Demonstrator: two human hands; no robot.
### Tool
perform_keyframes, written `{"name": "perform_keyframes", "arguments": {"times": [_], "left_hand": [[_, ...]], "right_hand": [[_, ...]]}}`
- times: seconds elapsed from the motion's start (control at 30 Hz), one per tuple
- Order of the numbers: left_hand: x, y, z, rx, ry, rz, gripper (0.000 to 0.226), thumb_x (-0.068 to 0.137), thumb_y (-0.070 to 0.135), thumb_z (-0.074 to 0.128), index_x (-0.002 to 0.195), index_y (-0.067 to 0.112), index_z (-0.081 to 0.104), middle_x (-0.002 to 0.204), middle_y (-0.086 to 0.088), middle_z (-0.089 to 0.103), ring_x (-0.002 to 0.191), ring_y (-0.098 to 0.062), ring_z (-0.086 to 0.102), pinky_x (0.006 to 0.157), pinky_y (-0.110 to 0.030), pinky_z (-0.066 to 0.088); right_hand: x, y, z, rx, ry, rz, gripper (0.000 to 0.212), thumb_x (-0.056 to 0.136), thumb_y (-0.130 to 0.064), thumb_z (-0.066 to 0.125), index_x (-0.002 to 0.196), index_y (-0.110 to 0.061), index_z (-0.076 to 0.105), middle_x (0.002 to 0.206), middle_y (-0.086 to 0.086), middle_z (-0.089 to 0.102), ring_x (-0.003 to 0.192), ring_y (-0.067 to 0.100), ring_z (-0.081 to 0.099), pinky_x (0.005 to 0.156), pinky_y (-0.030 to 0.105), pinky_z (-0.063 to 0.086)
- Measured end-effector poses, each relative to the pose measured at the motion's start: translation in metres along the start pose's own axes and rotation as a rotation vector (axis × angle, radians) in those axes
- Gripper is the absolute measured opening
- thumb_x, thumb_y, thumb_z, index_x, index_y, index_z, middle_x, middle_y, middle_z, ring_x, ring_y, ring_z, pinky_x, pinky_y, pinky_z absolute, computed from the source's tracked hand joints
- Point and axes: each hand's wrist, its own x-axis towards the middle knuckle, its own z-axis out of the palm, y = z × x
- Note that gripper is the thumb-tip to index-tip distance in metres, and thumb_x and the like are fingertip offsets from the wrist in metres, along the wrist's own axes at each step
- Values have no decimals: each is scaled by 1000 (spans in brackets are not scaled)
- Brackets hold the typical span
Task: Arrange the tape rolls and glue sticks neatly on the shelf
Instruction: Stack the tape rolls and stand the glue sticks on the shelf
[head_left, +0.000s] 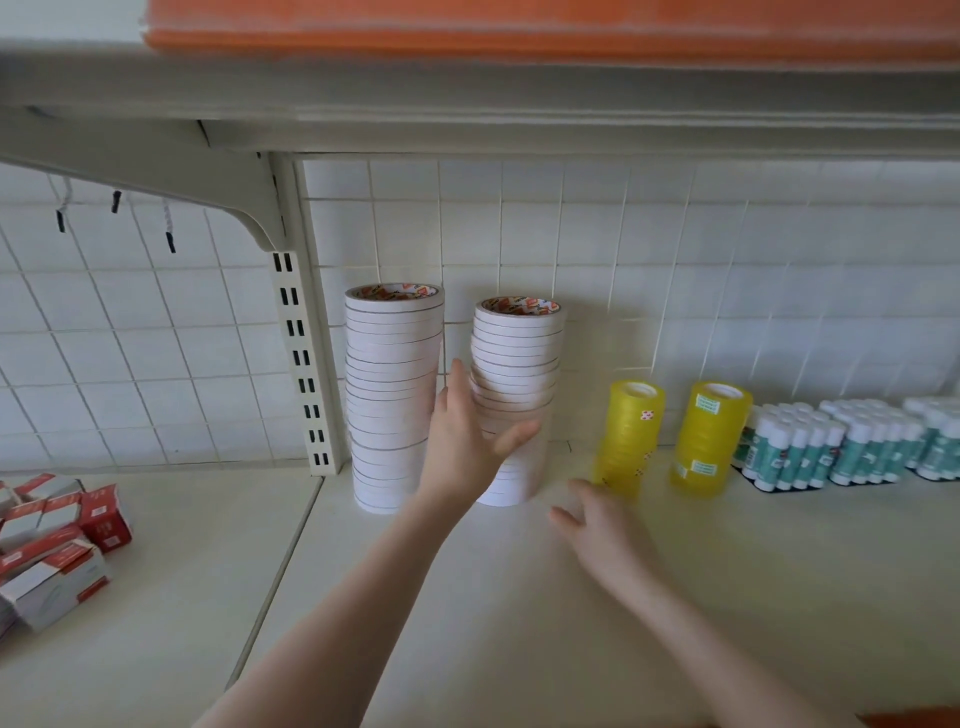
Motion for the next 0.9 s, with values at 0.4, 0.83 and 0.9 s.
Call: {"name": "perform_keyframes", "arguments": {"times": [0.4,0.83,0.9], "left_hand": [[-48,-2,11,208,34,-87,86,77,48,68,143,13,26,138,-7,41,128,-26,35,94,-30,33],[-82,25,76,400,89,-332,68,78,52,66,130,13,46,131,-6,50,121,-20,46,95,-31,38],[-84,28,81,419,78,-358,67,78,51,66,131,14,46,132,-5,49,121,-20,45,96,-31,37]], "right_hand": [[-39,73,-55,-348,159,-50,30,93,-32,47,118,-22,59,119,-2,59,109,18,53,86,27,41],[11,146,-138,-393,157,-468,23,89,-27,57,107,-16,66,106,4,65,102,26,58,81,36,47],[22,143,-148,-319,186,-530,19,83,-21,66,99,-12,70,96,8,68,93,32,61,74,38,49]]}}
